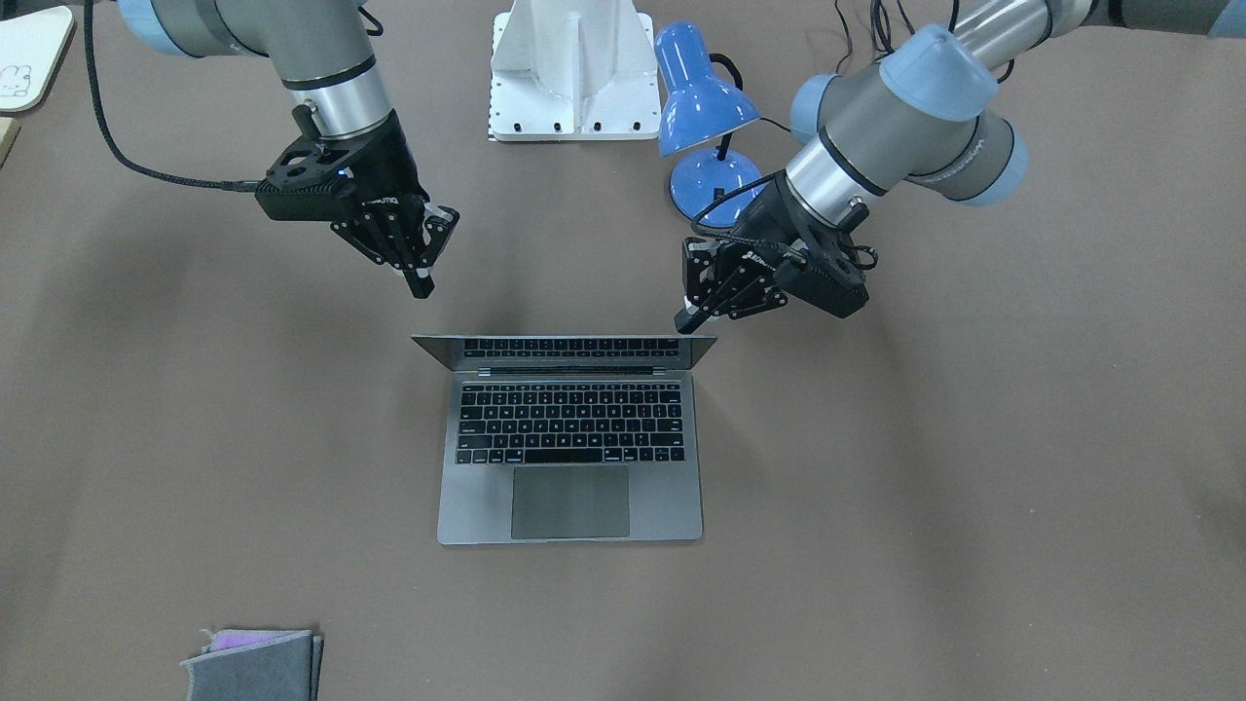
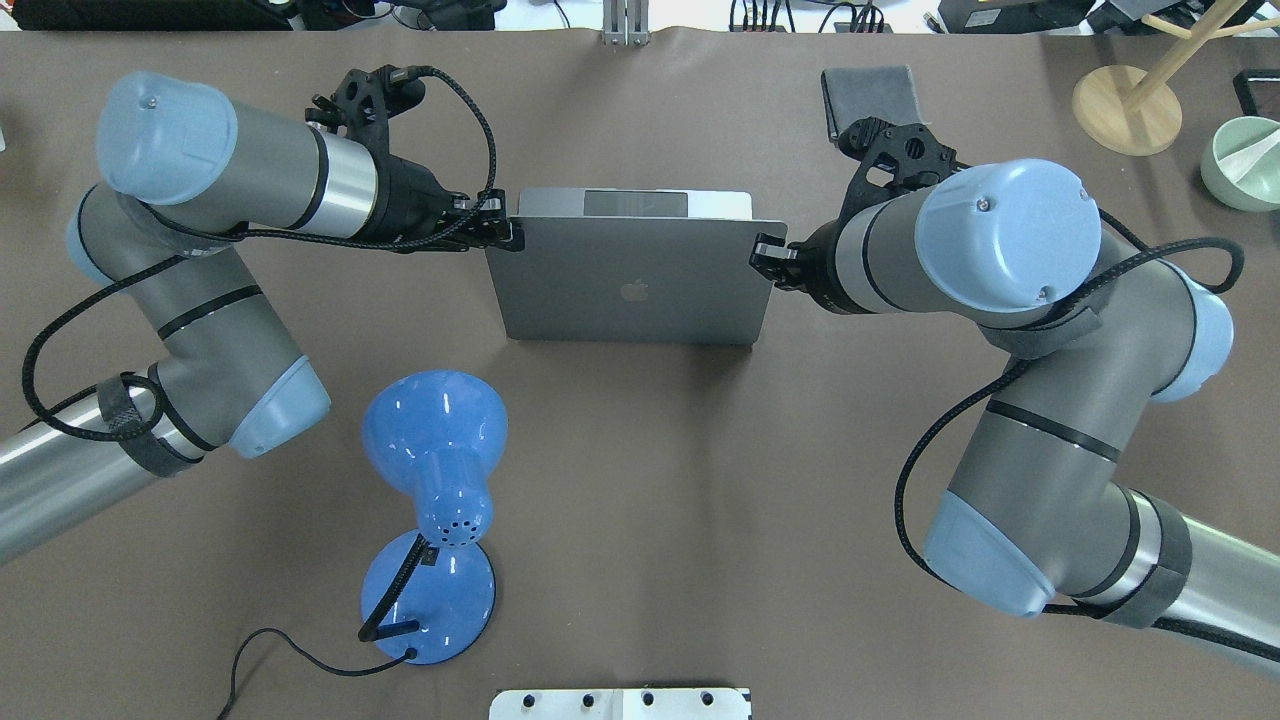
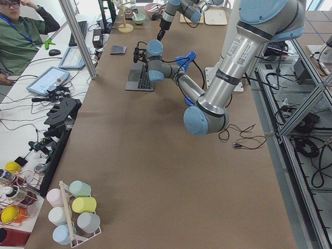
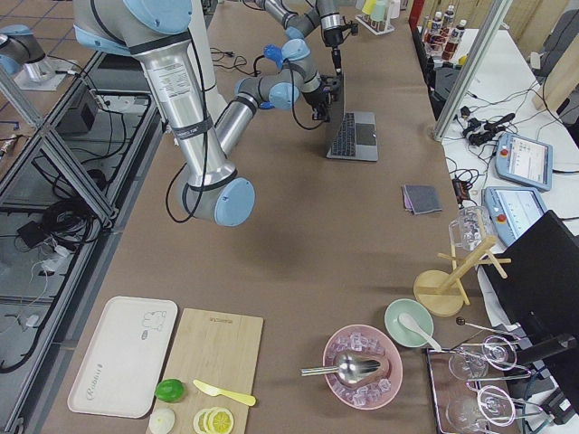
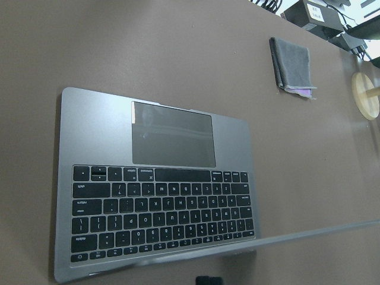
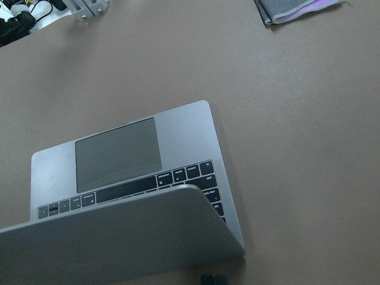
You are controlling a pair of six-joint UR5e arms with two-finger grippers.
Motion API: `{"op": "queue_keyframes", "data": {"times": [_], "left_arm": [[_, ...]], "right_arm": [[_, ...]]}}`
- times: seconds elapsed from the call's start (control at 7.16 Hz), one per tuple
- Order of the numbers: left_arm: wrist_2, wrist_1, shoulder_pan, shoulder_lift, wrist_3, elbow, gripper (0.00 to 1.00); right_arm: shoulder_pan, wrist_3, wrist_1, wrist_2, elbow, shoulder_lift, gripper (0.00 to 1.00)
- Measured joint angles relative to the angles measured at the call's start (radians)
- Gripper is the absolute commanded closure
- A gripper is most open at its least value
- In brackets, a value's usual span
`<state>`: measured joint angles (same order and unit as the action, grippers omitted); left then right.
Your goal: Close laptop
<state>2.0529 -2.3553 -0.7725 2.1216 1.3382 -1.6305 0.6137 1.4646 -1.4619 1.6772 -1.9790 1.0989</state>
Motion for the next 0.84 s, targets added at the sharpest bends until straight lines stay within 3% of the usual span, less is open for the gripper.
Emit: {"op": "queue_keyframes", "data": {"times": [0.84], "left_arm": [[-0.001,-0.002,-0.029,0.04,-0.015,0.056,1.0]], "right_arm": [[0.051,-0.011,0.055,-0.014,0.131,-0.059,1.0]]}}
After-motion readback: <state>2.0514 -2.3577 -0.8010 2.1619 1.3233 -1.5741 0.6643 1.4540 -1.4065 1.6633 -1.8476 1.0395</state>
